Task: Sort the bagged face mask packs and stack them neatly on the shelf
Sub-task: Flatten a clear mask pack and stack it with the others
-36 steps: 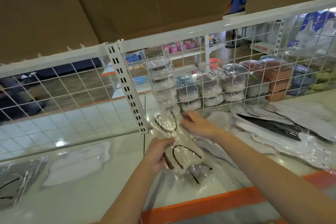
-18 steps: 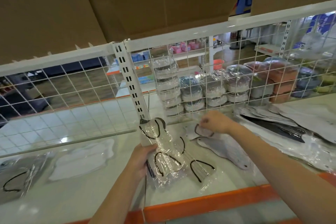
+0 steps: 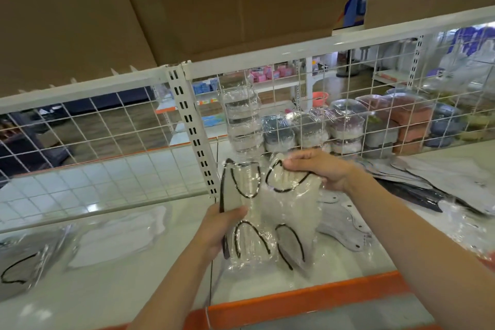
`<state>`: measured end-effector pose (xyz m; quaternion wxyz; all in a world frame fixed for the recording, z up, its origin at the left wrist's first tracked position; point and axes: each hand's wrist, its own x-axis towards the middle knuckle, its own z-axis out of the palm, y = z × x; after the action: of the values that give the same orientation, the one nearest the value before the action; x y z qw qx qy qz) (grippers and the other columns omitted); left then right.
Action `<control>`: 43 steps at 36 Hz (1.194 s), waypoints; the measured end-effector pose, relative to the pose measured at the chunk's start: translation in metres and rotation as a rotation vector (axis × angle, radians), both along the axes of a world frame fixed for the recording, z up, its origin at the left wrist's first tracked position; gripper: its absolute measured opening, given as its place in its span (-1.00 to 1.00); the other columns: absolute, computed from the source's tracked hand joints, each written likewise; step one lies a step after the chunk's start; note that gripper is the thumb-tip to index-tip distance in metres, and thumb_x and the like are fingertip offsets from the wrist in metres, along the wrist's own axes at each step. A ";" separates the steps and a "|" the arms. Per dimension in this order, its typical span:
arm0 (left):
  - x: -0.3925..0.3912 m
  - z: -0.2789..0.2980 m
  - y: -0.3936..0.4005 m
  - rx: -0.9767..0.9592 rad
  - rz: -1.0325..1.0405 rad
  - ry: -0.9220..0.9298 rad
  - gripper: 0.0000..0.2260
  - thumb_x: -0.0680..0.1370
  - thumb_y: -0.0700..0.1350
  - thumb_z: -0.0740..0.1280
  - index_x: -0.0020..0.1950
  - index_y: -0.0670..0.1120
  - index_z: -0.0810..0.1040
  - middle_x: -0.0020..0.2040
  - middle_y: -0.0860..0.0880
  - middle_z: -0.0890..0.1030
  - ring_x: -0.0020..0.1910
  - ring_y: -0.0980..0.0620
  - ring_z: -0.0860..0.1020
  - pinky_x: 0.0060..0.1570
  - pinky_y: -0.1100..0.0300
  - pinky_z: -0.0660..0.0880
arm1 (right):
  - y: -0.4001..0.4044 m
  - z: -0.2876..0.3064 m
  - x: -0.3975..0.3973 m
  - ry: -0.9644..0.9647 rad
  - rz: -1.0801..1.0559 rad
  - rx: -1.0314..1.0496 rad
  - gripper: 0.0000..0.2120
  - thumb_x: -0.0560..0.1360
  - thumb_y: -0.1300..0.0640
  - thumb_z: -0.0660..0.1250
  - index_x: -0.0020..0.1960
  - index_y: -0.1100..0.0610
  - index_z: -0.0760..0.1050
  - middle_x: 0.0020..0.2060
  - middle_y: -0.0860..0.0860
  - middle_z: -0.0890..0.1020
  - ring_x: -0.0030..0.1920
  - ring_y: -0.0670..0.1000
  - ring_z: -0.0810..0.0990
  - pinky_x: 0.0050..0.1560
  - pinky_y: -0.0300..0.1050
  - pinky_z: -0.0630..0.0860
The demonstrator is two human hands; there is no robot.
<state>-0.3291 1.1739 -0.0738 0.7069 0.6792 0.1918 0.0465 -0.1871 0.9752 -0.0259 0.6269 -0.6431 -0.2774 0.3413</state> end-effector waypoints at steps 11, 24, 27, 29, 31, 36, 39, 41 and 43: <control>-0.003 0.010 -0.023 -0.166 -0.078 0.028 -0.64 0.61 0.10 0.14 -0.04 -0.12 0.61 -0.27 0.01 0.70 -0.30 0.14 0.66 -0.36 0.29 0.53 | 0.025 -0.007 -0.007 -0.762 -0.266 -0.449 -0.62 0.42 -0.04 0.43 -0.39 0.01 0.28 -0.45 -0.11 0.35 -0.42 -0.16 0.29 -0.37 -0.26 0.18; 0.000 0.016 -0.012 -0.099 0.265 -0.162 -0.82 0.44 -0.21 0.45 0.01 -0.21 0.61 -0.10 -0.15 0.69 -0.11 -0.10 0.67 -0.04 0.01 0.59 | 0.028 -0.040 -0.063 0.171 -0.077 -0.129 -0.66 0.43 -0.13 0.34 0.08 0.06 0.55 -0.08 -0.06 0.67 -0.08 -0.08 0.62 -0.09 -0.20 0.51; 0.002 0.013 -0.007 -0.110 0.286 -0.165 -0.88 0.50 -0.14 0.40 -0.06 -0.19 0.60 -0.14 -0.13 0.68 -0.14 -0.09 0.65 -0.01 -0.01 0.57 | 0.032 -0.047 -0.062 -0.038 -0.245 -0.197 -0.75 0.55 0.03 0.28 -0.09 0.21 0.58 -0.40 -0.08 0.59 -0.38 -0.12 0.53 -0.31 -0.29 0.46; 0.003 0.013 -0.001 -0.156 0.307 -0.177 -0.93 0.52 -0.15 0.36 -0.10 -0.13 0.60 -0.24 -0.05 0.68 -0.25 0.01 0.65 -0.15 0.10 0.58 | 0.029 -0.047 -0.048 -0.074 -0.455 -0.164 -0.70 0.57 0.11 0.26 -0.27 0.26 0.51 -0.52 -0.04 0.44 -0.47 -0.06 0.38 -0.44 -0.29 0.34; 0.002 0.015 0.006 -0.190 0.330 -0.182 -0.94 0.53 -0.15 0.36 -0.08 -0.12 0.60 -0.27 -0.02 0.68 -0.29 0.05 0.65 -0.25 0.16 0.56 | 0.019 -0.044 -0.030 0.061 -0.677 -0.013 -0.69 0.57 0.19 0.23 -0.35 0.17 0.42 -0.49 0.02 0.38 -0.48 -0.04 0.34 -0.49 -0.28 0.31; 0.001 0.018 0.015 -0.238 0.354 -0.202 -0.93 0.51 -0.16 0.37 -0.03 -0.11 0.59 -0.26 -0.01 0.69 -0.28 0.04 0.65 -0.26 0.15 0.54 | -0.008 -0.025 -0.017 0.579 -0.577 0.523 -0.81 0.59 0.13 0.19 -0.03 0.18 0.54 -0.19 0.09 0.69 -0.13 0.05 0.66 -0.08 0.07 0.62; 0.005 0.018 0.008 -0.227 0.354 -0.197 -0.92 0.48 -0.18 0.41 -0.04 -0.10 0.60 -0.24 -0.03 0.69 -0.24 0.00 0.65 -0.21 0.10 0.55 | 0.000 -0.024 -0.031 0.489 -0.368 0.437 -0.80 0.58 0.12 0.17 0.02 0.20 0.52 -0.18 0.08 0.66 -0.17 0.04 0.65 -0.16 -0.05 0.63; 0.010 0.016 0.000 -0.182 0.350 -0.198 -0.94 0.46 -0.21 0.43 -0.09 -0.12 0.60 -0.23 -0.07 0.68 -0.24 -0.03 0.64 -0.16 0.06 0.57 | 0.014 -0.027 -0.044 0.383 -0.317 0.344 -0.89 0.56 0.17 0.20 -0.01 0.19 0.47 -0.20 0.07 0.61 -0.17 0.02 0.60 -0.10 -0.12 0.60; 0.014 0.013 -0.009 -0.133 0.338 -0.191 -0.96 0.47 -0.26 0.41 -0.17 -0.15 0.59 -0.26 -0.11 0.64 -0.27 -0.06 0.60 -0.16 0.06 0.54 | 0.029 -0.035 -0.055 0.256 -0.317 0.169 -0.90 0.57 0.21 0.23 -0.13 0.14 0.42 -0.29 0.05 0.55 -0.27 -0.03 0.55 -0.22 -0.23 0.56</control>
<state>-0.3152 1.1645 -0.0608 0.7474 0.5816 0.2378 0.2158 -0.2417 1.0040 -0.0605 0.7545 -0.5753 -0.1186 0.2927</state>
